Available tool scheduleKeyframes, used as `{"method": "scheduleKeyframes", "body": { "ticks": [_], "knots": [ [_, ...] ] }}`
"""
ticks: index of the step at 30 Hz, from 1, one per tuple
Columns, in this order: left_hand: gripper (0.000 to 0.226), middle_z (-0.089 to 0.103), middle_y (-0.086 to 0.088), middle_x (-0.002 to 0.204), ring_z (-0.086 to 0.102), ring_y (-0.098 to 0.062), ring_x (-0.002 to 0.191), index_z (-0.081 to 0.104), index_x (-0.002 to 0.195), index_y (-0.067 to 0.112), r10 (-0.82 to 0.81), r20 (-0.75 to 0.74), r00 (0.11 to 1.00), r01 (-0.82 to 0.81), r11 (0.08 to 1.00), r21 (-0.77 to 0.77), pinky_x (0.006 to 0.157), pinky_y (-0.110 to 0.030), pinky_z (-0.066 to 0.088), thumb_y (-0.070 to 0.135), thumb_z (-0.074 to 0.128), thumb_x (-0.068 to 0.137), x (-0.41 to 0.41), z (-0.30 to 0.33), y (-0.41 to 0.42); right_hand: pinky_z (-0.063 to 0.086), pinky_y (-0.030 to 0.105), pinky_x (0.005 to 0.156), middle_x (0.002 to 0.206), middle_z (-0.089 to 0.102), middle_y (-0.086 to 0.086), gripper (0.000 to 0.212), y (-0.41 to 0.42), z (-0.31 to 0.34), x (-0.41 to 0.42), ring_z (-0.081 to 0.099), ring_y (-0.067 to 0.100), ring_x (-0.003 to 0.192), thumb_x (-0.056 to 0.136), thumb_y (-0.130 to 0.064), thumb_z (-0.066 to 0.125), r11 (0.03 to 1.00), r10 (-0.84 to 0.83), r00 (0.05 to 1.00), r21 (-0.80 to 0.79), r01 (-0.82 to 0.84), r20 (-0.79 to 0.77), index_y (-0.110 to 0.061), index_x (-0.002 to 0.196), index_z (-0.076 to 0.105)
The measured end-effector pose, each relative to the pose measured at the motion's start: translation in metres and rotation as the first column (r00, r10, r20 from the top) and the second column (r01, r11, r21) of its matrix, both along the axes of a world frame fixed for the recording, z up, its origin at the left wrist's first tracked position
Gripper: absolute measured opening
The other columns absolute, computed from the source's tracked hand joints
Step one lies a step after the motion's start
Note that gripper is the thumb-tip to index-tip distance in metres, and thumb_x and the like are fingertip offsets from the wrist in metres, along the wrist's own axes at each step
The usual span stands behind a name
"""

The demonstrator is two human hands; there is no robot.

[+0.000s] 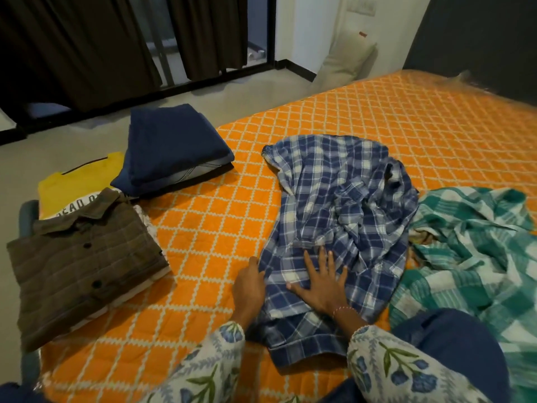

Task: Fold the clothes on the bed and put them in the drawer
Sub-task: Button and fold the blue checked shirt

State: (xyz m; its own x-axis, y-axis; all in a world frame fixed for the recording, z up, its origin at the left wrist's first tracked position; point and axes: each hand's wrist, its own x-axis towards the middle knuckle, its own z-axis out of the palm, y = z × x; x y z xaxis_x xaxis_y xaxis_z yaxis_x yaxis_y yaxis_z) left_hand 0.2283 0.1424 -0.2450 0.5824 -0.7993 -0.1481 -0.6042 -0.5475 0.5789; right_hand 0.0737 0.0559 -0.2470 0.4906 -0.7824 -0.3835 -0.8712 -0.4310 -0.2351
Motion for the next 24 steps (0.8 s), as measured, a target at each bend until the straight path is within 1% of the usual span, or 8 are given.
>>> {"method": "scheduleKeyframes", "body": {
  "ticks": [4, 7, 10, 13, 15, 17, 20, 24],
  "knots": [
    [0.044, 0.047, -0.006, 0.129, 0.049, -0.025, 0.114, 0.036, 0.133, 0.014, -0.047, 0.289, 0.956, -0.003, 0.985, 0.171, 0.083, -0.036, 0.042, 0.032, 0.05, 0.096, 0.008, 0.008, -0.001, -0.016, 0.061, 0.107, 0.156, -0.024, 0.007, 0.129, 0.01, 0.004, 0.008, -0.022, 0.027, 0.144, 0.042, -0.099, -0.012, 0.998, -0.059, 0.991, -0.023, 0.063, 0.121, -0.03, 0.152, -0.005],
    [0.048, 0.033, -0.005, 0.144, 0.033, -0.024, 0.131, 0.03, 0.142, 0.016, -0.164, 0.382, 0.909, 0.128, 0.985, 0.118, 0.099, -0.038, 0.029, 0.036, 0.039, 0.1, 0.018, 0.012, -0.025, 0.003, 0.069, 0.107, 0.156, 0.02, 0.017, 0.083, 0.001, 0.014, 0.021, 0.018, 0.034, 0.145, 0.081, -0.071, 0.029, 0.936, -0.081, 0.963, -0.312, 0.162, 0.256, -0.019, 0.145, 0.037],
    [0.04, 0.042, -0.01, 0.141, 0.038, -0.027, 0.128, 0.042, 0.138, 0.009, -0.158, 0.159, 0.975, 0.166, 0.985, -0.039, 0.1, -0.036, 0.03, 0.025, 0.036, 0.102, 0.033, 0.012, -0.065, 0.025, 0.071, 0.098, 0.138, 0.049, 0.021, 0.055, -0.031, 0.024, 0.045, 0.047, 0.039, 0.128, 0.078, -0.038, 0.072, 0.872, -0.022, 0.959, -0.464, 0.157, 0.283, -0.013, 0.125, 0.059],
    [0.036, 0.05, -0.016, 0.136, 0.046, -0.03, 0.124, 0.049, 0.132, 0.0, -0.05, -0.24, 0.969, 0.011, 0.987, -0.161, 0.102, -0.033, 0.035, 0.015, 0.04, 0.101, 0.057, 0.014, -0.118, 0.02, 0.057, 0.112, 0.148, 0.037, 0.016, 0.056, -0.077, 0.04, 0.073, 0.033, 0.032, 0.139, 0.089, -0.034, 0.061, 0.927, -0.023, 0.958, -0.352, 0.128, 0.287, -0.013, 0.139, 0.044],
    [0.022, 0.06, -0.015, 0.111, 0.061, -0.022, 0.097, 0.059, 0.108, 0.003, 0.087, -0.629, 0.773, -0.228, 0.963, -0.146, 0.084, -0.031, 0.048, 0.013, 0.04, 0.101, 0.073, 0.025, -0.161, 0.029, 0.046, 0.111, 0.147, 0.035, 0.012, 0.057, -0.117, 0.045, 0.092, 0.033, 0.03, 0.137, 0.093, -0.033, 0.054, 0.97, 0.0, 0.949, -0.23, 0.077, 0.315, -0.012, 0.143, 0.035],
    [0.018, 0.051, -0.007, 0.076, 0.055, -0.012, 0.061, 0.05, 0.087, 0.013, 0.162, -0.885, 0.437, -0.427, 0.903, -0.046, 0.057, -0.023, 0.043, 0.013, 0.04, 0.101, 0.087, 0.038, -0.201, 0.038, 0.043, 0.104, 0.141, 0.042, 0.013, 0.06, -0.155, 0.05, 0.113, 0.041, 0.032, 0.129, 0.09, -0.029, 0.058, 0.995, 0.006, 0.936, -0.094, 0.029, 0.352, -0.008, 0.141, 0.036],
    [0.018, 0.061, -0.005, 0.058, 0.055, -0.017, 0.057, 0.048, 0.082, 0.013, 0.181, -0.953, 0.245, -0.49, 0.871, 0.04, 0.059, -0.03, 0.043, 0.019, 0.047, 0.1, 0.104, 0.043, -0.248, 0.048, 0.045, 0.091, 0.124, 0.056, 0.015, 0.054, -0.202, 0.043, 0.146, 0.056, 0.033, 0.111, 0.087, -0.027, 0.06, 0.989, -0.08, 0.896, 0.144, 0.018, 0.438, -0.009, 0.135, 0.04],
    [0.026, 0.054, -0.013, 0.06, 0.052, -0.027, 0.061, 0.052, 0.065, 0.0, 0.23, -0.884, 0.407, -0.495, 0.869, -0.001, 0.069, -0.043, 0.047, 0.0, 0.059, 0.089, 0.136, 0.024, -0.316, 0.046, 0.034, 0.077, 0.126, 0.054, 0.025, 0.053, -0.251, 0.034, 0.204, 0.057, 0.03, 0.103, 0.096, -0.011, 0.046, 0.965, -0.213, 0.815, 0.247, 0.089, 0.539, -0.002, 0.144, 0.026]
  ]
}}
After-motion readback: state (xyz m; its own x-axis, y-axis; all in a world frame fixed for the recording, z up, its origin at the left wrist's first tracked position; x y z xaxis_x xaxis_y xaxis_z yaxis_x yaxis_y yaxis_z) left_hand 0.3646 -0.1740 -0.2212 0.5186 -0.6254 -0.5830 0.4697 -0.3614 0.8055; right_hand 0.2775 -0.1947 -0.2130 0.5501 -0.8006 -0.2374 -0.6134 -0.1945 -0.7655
